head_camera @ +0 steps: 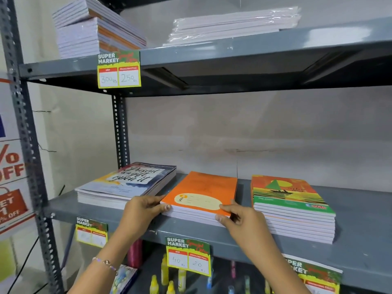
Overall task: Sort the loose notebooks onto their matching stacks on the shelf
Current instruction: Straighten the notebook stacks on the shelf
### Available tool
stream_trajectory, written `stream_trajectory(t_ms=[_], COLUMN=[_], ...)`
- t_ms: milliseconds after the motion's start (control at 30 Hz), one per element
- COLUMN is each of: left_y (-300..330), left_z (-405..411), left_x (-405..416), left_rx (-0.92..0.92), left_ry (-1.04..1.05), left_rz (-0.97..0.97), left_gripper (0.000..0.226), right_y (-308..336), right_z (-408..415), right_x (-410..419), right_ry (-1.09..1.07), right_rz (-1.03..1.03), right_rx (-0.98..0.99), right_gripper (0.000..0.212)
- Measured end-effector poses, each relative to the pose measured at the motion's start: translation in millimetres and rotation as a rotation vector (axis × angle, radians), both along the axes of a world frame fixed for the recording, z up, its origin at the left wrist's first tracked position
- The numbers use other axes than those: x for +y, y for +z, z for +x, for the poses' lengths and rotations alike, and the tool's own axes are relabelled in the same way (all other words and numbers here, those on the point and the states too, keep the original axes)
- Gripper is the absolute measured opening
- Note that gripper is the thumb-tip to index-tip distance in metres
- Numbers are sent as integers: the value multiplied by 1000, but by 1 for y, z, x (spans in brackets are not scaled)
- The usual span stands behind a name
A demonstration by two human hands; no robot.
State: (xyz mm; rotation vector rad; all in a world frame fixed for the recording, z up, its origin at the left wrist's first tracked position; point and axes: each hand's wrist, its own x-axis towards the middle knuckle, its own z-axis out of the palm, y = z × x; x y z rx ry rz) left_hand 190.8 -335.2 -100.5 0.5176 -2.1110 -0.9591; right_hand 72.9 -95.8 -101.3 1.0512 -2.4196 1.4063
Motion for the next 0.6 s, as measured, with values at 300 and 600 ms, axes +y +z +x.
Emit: stream_trajectory(t_ms=[300, 600], left_y=[1, -6], left_z=[62, 101], left_x=[-48, -180], left_rx=[516, 310], left_ry=[260, 241], left_rz=[84, 237], left_gripper=[4, 45], right_y=[0, 22], right_z=[43, 81], right_x=[-19, -179], right_ry=[-23, 362], right_rz=[-296, -42], right_rx=[393, 161], right_gripper=[28, 43])
